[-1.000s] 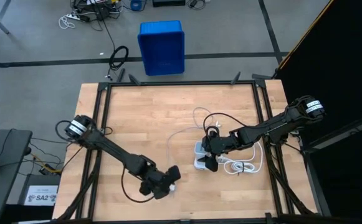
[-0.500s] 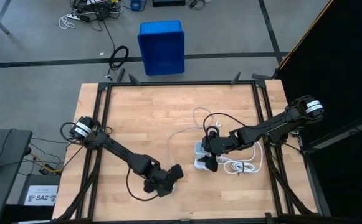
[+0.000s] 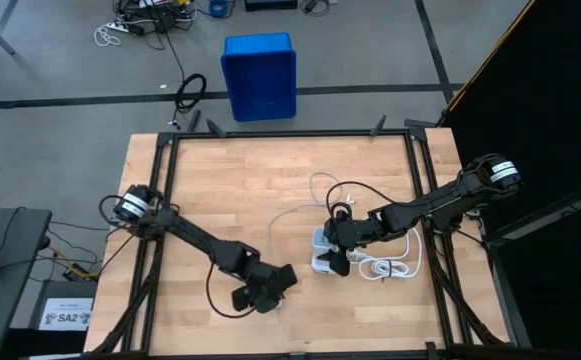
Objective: Insert USB
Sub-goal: Insert the white charger adapter into the white outlet extension
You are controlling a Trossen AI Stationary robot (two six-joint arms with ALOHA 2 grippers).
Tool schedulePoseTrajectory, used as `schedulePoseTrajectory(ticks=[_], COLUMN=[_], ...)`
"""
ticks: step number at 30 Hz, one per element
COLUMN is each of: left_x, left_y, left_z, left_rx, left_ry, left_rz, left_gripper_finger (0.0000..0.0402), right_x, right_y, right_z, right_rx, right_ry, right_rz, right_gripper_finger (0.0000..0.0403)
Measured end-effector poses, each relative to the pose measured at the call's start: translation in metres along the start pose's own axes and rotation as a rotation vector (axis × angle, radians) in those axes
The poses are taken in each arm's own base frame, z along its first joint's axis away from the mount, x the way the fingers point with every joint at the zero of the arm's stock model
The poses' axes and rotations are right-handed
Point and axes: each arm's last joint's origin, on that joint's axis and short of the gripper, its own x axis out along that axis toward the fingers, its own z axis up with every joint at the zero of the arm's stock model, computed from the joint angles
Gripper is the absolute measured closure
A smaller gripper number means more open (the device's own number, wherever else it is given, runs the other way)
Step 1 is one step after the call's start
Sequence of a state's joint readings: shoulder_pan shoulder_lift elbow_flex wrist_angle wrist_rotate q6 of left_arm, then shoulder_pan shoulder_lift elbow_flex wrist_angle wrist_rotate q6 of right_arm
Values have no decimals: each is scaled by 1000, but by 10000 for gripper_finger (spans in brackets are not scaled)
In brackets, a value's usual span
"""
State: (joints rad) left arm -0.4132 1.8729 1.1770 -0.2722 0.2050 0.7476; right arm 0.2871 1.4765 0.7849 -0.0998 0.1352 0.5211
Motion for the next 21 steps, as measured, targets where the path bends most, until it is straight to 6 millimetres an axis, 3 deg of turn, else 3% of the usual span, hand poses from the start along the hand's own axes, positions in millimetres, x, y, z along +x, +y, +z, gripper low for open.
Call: schedulePoseTrajectory(ticks=[7, 14, 21], left_x=[1, 16, 21], left_y=[13, 18, 20], left_z=[-15, -34, -38], left_rx=[-63, -90, -67], left_ry=[-27, -8, -20], left_rz=[-20, -70, -88], left_gripper_finger=[236, 233, 235], right_x=[0, 0, 0], right_y=[0, 0, 0], right_z=[0, 0, 0], right_rx=[0, -1, -2], right_ry=[0, -1, -1], right_rz=[0, 0, 0], right_gripper_finger=[143, 143, 143])
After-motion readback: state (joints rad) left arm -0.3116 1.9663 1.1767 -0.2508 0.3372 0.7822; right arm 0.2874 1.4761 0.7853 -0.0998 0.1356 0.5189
